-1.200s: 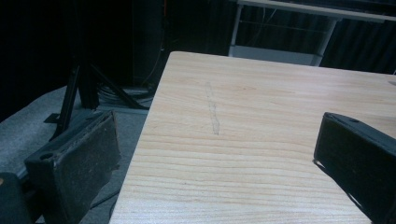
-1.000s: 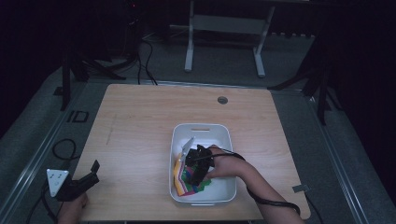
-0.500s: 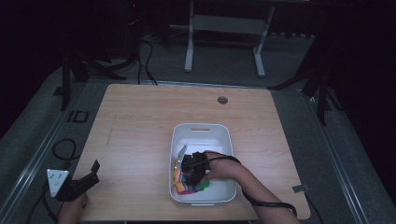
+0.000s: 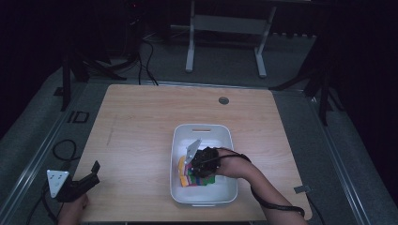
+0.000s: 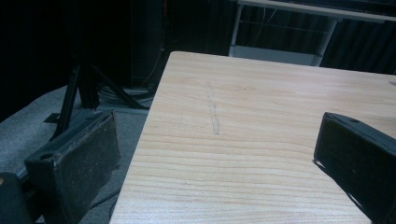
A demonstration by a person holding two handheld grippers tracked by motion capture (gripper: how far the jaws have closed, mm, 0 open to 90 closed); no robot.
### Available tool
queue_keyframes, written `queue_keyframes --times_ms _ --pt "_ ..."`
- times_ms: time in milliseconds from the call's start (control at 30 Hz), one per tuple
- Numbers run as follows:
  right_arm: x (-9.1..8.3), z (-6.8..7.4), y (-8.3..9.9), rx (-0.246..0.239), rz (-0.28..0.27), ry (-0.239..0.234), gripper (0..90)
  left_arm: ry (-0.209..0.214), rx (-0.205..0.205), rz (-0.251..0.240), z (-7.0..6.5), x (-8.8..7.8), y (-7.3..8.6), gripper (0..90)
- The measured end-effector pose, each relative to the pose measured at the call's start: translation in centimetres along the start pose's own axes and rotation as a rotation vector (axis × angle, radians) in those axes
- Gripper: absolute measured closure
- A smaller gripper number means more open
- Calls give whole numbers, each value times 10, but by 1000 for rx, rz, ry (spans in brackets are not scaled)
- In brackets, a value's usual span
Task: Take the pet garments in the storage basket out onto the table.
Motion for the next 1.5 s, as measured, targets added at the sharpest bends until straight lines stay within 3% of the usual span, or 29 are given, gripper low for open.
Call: queue_keyframes --times_ms 500,567,633,767,1100,1500 --pt "-91 -20 6 47 -203 91 680 -1 -1 0 0 0 0 9" --pt "-97 -22 7 53 -219 93 680 -1 -1 0 0 0 0 10" --pt "-113 -26 13 69 -267 103 680 -1 0 0 0 0 0 9" --pt "-130 -31 24 96 -305 130 679 -1 -1 0 0 0 0 9" --pt "-153 -45 69 196 -327 183 678 -2 1 0 0 0 0 9" --pt "-150 -60 128 328 -307 214 678 -3 2 0 0 0 0 9"
Point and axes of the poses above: each handheld gripper's, and its own axes: x roughly forward along the jaws, y roughly out of its underside, z roughly to its left, the point moved 7 cm from there along x, roughly forward along the jaws, and after that the axes turned 14 degrees about z, right-handed, at the moved point
